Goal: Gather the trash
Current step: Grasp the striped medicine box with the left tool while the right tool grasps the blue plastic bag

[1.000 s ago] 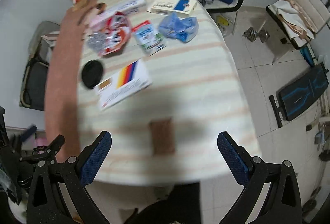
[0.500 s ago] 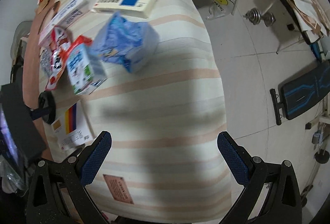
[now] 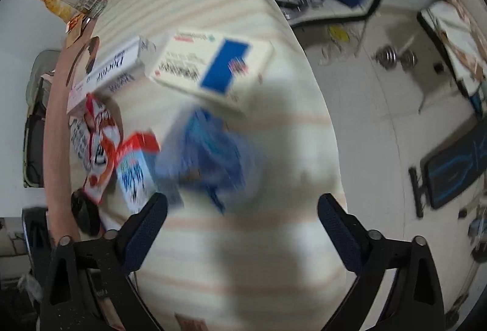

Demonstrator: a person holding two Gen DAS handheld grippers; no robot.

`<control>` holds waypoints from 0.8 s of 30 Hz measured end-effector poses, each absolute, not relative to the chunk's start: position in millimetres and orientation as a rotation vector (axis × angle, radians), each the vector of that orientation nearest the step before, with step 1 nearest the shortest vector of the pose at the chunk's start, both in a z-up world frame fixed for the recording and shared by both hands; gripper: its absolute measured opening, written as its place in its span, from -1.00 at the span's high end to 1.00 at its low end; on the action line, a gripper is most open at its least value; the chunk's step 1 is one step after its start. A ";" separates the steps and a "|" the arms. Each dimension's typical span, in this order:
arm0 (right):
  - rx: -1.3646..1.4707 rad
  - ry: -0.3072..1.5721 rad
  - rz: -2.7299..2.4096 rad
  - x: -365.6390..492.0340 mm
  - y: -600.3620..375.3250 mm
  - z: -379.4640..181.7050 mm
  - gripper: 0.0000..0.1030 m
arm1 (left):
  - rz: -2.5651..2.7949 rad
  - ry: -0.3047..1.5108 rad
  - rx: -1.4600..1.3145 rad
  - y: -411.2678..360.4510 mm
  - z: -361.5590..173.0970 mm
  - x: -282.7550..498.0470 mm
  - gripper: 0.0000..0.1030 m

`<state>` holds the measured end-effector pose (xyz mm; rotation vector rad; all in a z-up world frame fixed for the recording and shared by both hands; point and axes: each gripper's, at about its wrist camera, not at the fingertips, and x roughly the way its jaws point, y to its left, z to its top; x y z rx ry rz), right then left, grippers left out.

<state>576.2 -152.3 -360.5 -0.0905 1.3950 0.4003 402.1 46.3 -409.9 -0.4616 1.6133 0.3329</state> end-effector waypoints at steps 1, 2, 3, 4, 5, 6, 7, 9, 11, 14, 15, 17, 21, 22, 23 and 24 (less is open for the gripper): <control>-0.109 1.388 0.404 578.9 -146.2 -362.5 -0.58 | 0.338 1.615 -0.435 42.8 -410.5 401.7 -0.60; -0.140 1.388 0.415 582.1 -139.3 -367.6 -0.45 | 0.337 1.614 -0.399 38.4 -410.7 400.8 -0.61; -0.161 1.398 0.417 584.9 -135.6 -372.6 -0.11 | 0.331 1.595 -0.381 32.9 -409.1 402.7 -0.54; -0.174 1.414 0.425 586.3 -131.4 -378.5 0.27 | 0.316 1.586 -0.367 29.2 -408.6 402.7 -0.48; -0.170 1.420 0.433 586.4 -129.8 -381.6 0.34 | 0.321 1.583 -0.350 27.4 -407.7 401.4 -0.48; -0.160 1.418 0.435 584.5 -130.3 -382.8 0.55 | 0.327 1.573 -0.335 26.2 -406.0 400.7 -0.48; -0.153 1.411 0.434 581.1 -132.5 -382.3 0.62 | 0.332 1.558 -0.323 25.5 -403.5 397.9 -0.47; -0.133 1.401 0.428 573.8 -138.4 -379.2 0.66 | 0.346 1.540 -0.321 26.6 -399.2 393.7 -0.47; -0.100 1.395 0.421 563.0 -147.7 -374.6 0.69 | 0.360 1.514 -0.313 28.4 -390.2 393.7 -0.47; -0.071 1.373 0.410 542.4 -161.0 -365.1 0.71 | 0.381 1.468 -0.313 42.9 -370.2 385.2 -0.47; -0.065 1.363 0.405 534.8 -165.1 -360.8 0.71 | 0.386 1.456 -0.316 44.1 -364.9 382.0 -0.47; -0.045 1.344 0.400 517.6 -172.7 -351.6 0.72 | 0.392 1.422 -0.323 46.8 -349.6 373.1 -0.47; 0.006 1.324 0.405 473.6 -184.6 -333.8 0.73 | 0.390 1.336 -0.337 48.9 -316.5 344.1 -0.47; 0.013 1.322 0.410 464.4 -185.6 -330.7 0.73 | 0.389 1.307 -0.340 49.0 -307.7 334.6 -0.47; 0.019 1.317 0.414 452.0 -186.4 -326.6 0.73 | 0.389 1.278 -0.344 48.4 -299.7 322.7 -0.47; 0.021 1.308 0.419 438.8 -187.3 -322.0 0.73 | 0.386 1.255 -0.352 45.8 -296.1 313.6 -0.47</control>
